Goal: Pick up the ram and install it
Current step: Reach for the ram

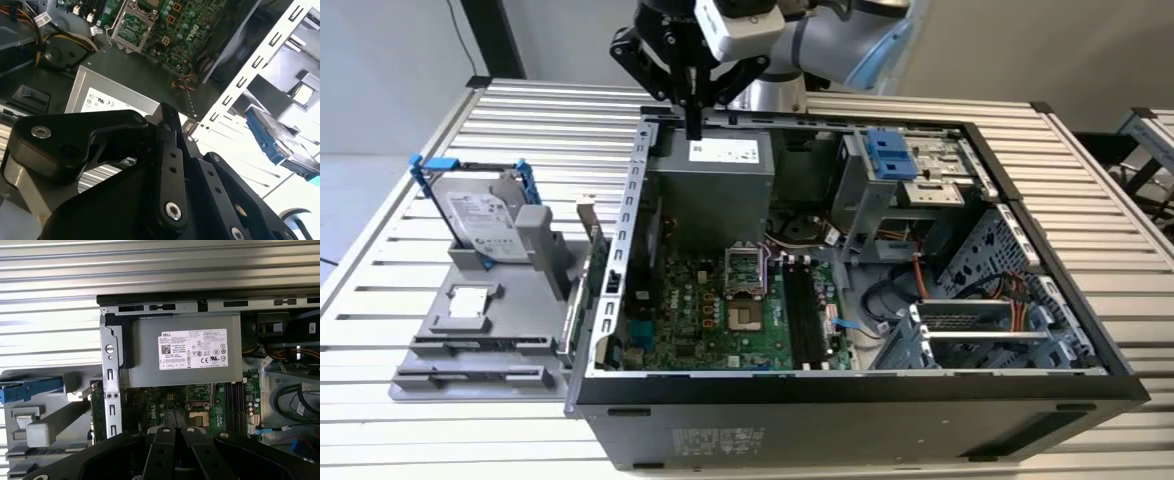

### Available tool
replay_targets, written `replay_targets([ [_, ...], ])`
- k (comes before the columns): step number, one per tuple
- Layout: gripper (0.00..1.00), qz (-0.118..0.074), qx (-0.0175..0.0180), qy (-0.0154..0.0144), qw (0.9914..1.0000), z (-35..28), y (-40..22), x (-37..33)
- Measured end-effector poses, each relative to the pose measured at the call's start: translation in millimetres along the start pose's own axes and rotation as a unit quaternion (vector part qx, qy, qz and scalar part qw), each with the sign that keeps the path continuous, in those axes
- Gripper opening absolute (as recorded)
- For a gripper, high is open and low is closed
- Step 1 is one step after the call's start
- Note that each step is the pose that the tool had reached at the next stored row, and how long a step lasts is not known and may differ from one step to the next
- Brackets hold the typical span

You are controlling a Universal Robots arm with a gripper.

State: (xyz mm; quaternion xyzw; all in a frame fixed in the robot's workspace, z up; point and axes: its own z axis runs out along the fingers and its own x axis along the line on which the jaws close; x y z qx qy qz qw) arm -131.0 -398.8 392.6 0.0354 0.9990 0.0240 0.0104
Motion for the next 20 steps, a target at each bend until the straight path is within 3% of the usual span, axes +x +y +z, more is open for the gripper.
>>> replay_targets([
  [20,0.00,0.000,0.0000,0.0000,1.00000,-0.8,-2.3,33.0],
])
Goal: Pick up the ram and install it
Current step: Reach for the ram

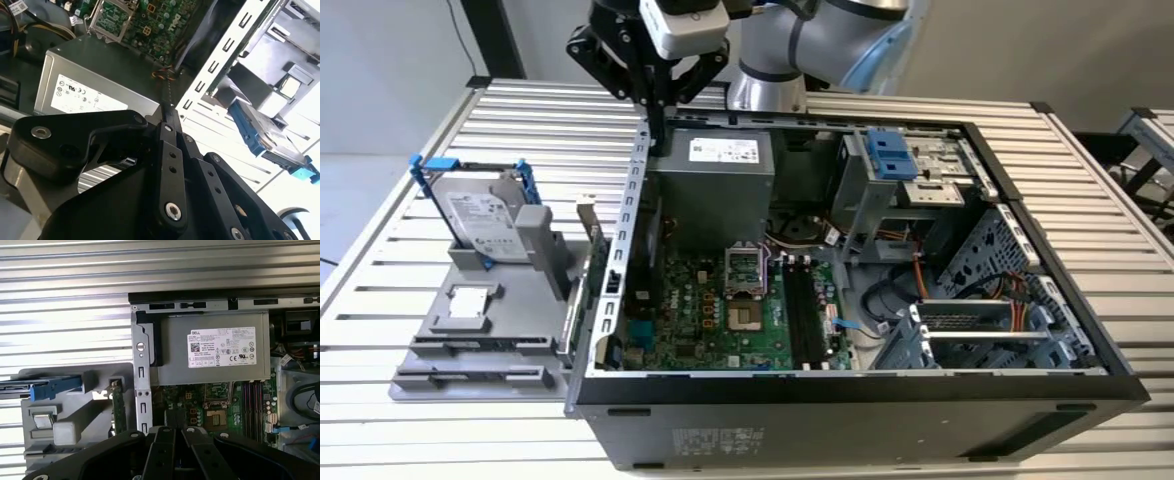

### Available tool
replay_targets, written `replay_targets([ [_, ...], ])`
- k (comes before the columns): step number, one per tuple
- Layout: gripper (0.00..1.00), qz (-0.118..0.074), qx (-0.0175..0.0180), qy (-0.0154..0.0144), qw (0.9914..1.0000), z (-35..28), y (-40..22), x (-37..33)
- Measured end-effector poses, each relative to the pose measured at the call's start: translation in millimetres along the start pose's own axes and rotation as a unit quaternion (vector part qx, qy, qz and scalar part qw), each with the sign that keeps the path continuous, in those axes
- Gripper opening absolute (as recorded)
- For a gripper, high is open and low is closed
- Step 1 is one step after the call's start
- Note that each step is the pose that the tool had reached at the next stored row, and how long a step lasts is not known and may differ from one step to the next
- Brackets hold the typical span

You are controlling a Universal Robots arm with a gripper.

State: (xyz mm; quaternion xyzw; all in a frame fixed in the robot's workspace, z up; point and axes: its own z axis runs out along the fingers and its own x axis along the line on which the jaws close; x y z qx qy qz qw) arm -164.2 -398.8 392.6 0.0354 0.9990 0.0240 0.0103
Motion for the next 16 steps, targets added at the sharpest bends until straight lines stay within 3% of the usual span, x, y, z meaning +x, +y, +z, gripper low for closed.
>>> replay_targets([
  [16,0.00,0.000,0.0000,0.0000,1.00000,-0.5,-1.6,23.3],
])
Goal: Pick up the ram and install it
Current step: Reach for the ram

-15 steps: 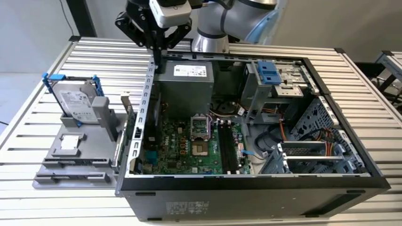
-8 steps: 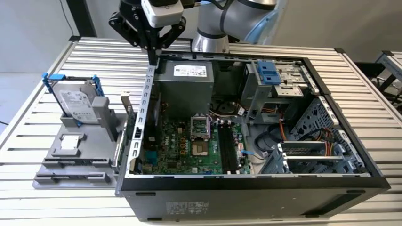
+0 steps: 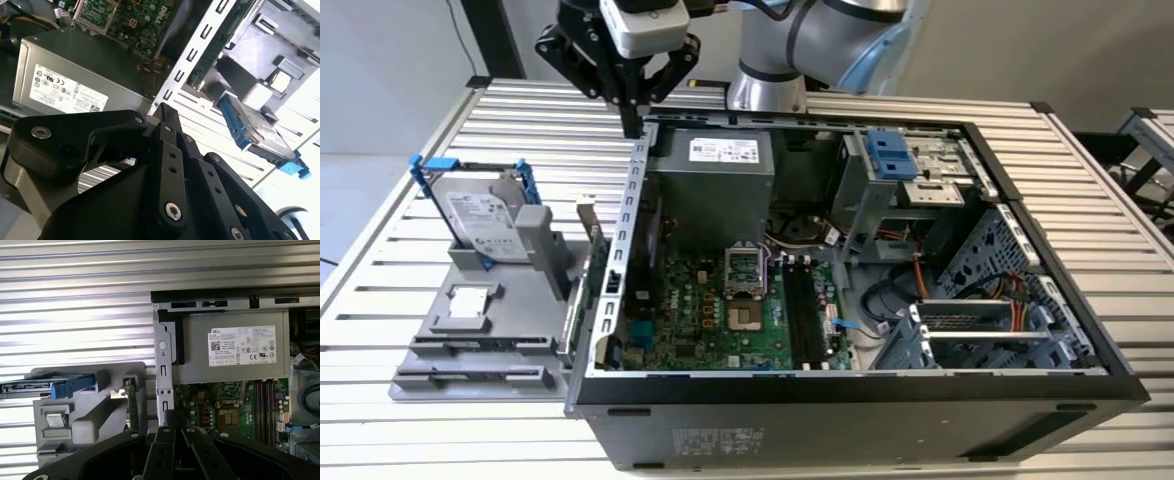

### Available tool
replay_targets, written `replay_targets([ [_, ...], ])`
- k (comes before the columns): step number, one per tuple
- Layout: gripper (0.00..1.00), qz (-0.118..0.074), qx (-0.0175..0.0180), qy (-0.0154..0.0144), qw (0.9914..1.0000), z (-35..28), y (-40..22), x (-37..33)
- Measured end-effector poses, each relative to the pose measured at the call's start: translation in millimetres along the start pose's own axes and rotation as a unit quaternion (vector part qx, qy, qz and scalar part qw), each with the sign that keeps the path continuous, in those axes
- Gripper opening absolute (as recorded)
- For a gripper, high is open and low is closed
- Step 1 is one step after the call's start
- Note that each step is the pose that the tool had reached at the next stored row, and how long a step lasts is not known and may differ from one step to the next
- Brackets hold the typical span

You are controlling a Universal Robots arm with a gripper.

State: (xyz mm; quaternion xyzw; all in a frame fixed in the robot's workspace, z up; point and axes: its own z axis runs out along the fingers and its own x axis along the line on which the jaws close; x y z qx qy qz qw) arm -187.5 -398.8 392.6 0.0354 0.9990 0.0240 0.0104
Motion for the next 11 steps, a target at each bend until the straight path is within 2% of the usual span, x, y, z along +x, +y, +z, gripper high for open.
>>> replay_targets([
  [11,0.00,0.000,0.0000,0.0000,1.00000,-0.4,-1.3,17.7],
])
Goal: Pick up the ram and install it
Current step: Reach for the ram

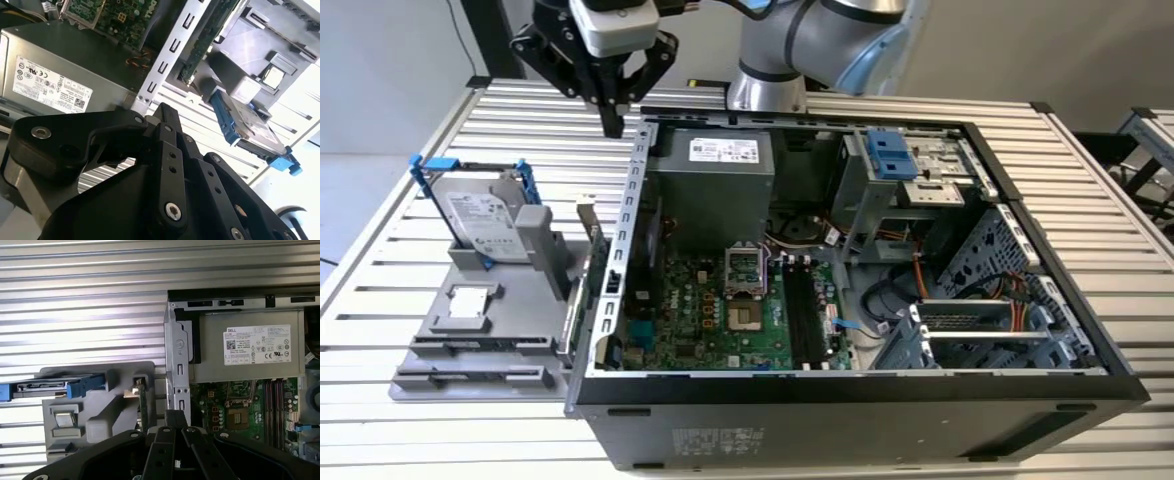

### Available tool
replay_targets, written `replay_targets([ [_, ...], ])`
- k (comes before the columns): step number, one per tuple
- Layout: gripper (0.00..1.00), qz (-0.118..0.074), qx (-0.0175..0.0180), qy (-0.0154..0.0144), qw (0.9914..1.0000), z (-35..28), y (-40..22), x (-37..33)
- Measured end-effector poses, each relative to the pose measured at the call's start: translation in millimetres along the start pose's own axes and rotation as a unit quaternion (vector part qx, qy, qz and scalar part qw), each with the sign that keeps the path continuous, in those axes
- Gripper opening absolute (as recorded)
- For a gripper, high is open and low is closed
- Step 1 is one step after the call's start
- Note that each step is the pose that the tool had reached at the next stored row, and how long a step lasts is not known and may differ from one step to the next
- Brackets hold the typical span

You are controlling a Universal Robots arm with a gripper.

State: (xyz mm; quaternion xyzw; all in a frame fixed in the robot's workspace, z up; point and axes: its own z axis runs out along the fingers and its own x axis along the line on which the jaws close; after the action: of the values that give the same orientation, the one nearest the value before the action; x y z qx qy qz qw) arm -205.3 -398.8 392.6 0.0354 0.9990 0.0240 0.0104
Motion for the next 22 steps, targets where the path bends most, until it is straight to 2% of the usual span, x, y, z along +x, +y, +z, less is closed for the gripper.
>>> replay_targets([
  [22,0.00,0.000,0.0000,0.0000,1.00000,-0.9,-2.8,39.9],
])
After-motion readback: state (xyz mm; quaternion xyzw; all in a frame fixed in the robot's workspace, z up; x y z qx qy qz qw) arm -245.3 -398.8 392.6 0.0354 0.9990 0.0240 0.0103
